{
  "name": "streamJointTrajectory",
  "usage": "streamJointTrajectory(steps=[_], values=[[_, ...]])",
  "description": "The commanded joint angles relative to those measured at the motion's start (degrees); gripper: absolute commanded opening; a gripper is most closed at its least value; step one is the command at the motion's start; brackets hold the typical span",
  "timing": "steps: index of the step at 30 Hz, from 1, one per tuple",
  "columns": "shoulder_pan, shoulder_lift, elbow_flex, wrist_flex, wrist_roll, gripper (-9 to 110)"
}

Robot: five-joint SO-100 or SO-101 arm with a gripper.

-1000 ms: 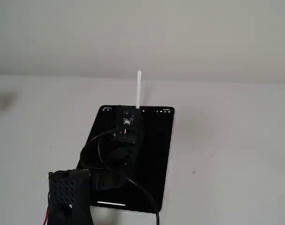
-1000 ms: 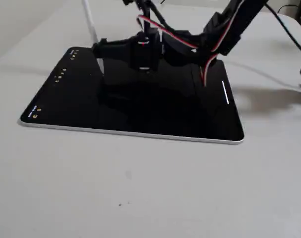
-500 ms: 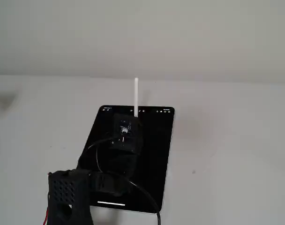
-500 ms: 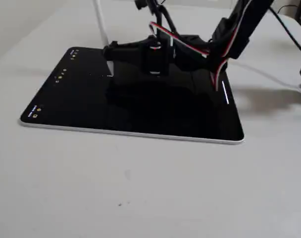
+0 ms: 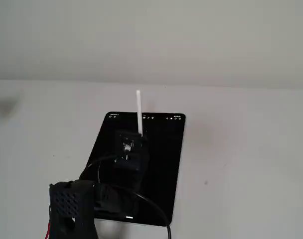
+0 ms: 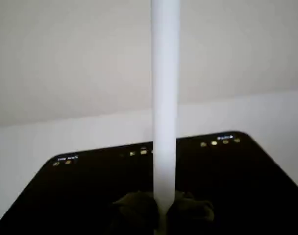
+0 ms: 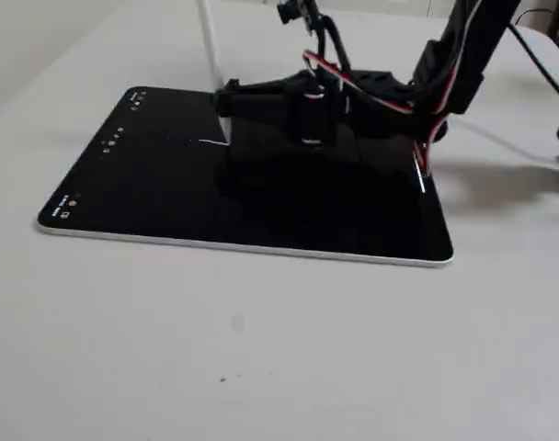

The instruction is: Draw a line in the middle of the ipad using the apple pencil

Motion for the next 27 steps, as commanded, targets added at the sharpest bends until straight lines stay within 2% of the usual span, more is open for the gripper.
streamJointTrajectory(steps=[1,27], values=[[-0.6,3.4,3.9,-3.2,-0.8,0],[-1.1,-2.6,20.0,-22.4,-0.8,0]])
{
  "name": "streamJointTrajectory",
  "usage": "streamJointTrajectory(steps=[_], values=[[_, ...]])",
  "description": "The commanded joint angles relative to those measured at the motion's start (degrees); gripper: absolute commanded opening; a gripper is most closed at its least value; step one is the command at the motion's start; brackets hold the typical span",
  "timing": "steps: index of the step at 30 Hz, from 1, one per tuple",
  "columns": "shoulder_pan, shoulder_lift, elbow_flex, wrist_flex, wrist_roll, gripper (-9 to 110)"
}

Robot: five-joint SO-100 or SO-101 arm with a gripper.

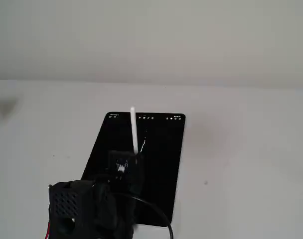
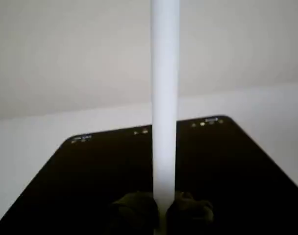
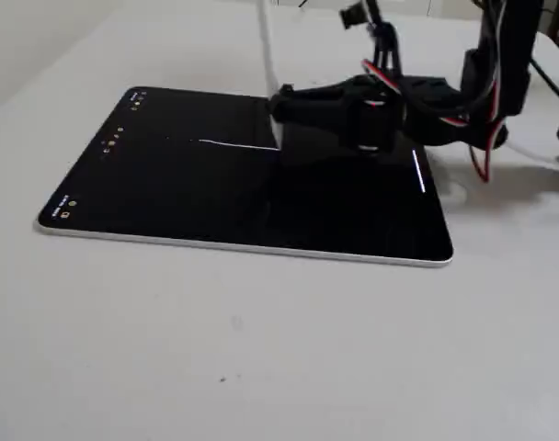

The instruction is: Draw a line in the middle of the ipad using the apple pencil

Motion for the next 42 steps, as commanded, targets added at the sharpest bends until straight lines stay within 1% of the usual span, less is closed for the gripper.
streamJointTrajectory(steps=[1,35,42], values=[[-1.0,-1.4,2.0,-2.5,-0.4,0],[-0.7,-0.4,1.9,-2.3,-0.3,0],[-0.7,8.5,3.2,5.4,0.8,0]])
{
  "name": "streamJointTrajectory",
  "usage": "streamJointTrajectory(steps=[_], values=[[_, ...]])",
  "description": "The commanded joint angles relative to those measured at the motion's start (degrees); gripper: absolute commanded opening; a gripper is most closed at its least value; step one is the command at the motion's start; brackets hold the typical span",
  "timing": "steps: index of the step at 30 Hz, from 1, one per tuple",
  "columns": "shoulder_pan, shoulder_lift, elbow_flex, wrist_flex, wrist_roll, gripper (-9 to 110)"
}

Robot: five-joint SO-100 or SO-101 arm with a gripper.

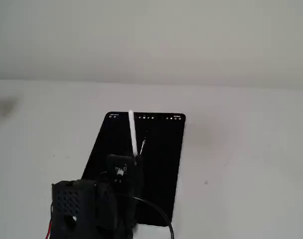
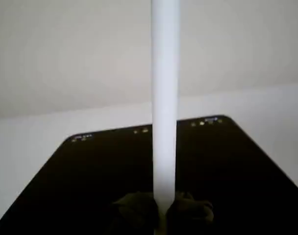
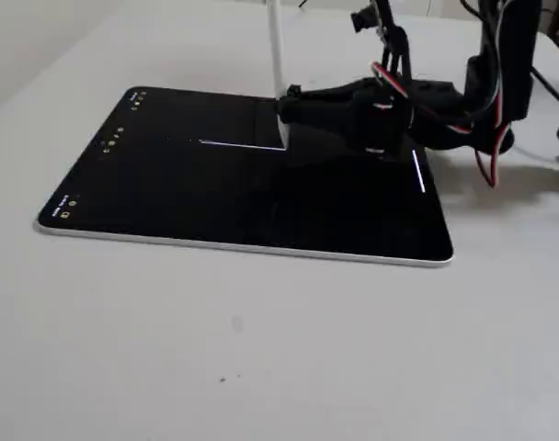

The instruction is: Draw a line in the middle of the ipad using the apple pencil

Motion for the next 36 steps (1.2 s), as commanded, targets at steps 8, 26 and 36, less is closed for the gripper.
streamJointTrajectory(steps=[8,26,36], values=[[-0.3,18.5,2.0,13.4,1.8,0],[4.7,57.8,2.4,58.0,20.0,0],[9.2,84.6,0.2,99.8,49.2,0]])
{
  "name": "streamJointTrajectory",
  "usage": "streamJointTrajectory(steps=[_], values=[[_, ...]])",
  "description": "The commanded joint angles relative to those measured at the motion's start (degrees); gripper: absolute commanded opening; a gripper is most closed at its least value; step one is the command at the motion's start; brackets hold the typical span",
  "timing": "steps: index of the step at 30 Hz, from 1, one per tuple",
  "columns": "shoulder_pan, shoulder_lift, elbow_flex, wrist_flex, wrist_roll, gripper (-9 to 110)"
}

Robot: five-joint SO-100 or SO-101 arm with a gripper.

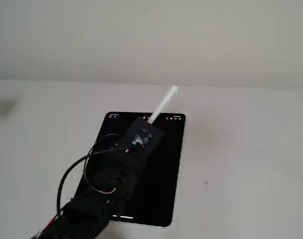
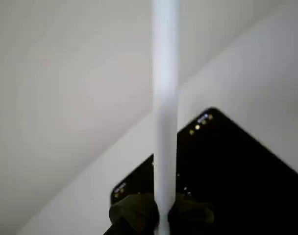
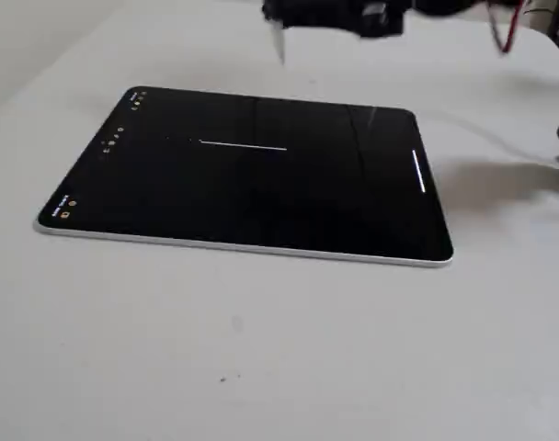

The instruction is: Draw a line in the middle of the ipad using the apple pencil

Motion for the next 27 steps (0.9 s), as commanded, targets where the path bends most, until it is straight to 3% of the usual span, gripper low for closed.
streamJointTrajectory(steps=[1,9,17,27], values=[[2.8,14.7,-2.7,20.4,14.9,0],[6.5,32.6,-0.1,40.3,29.6,0],[4.8,67.1,12.5,57.3,31.0,0],[4.5,68.2,17.9,62.4,32.5,0]])
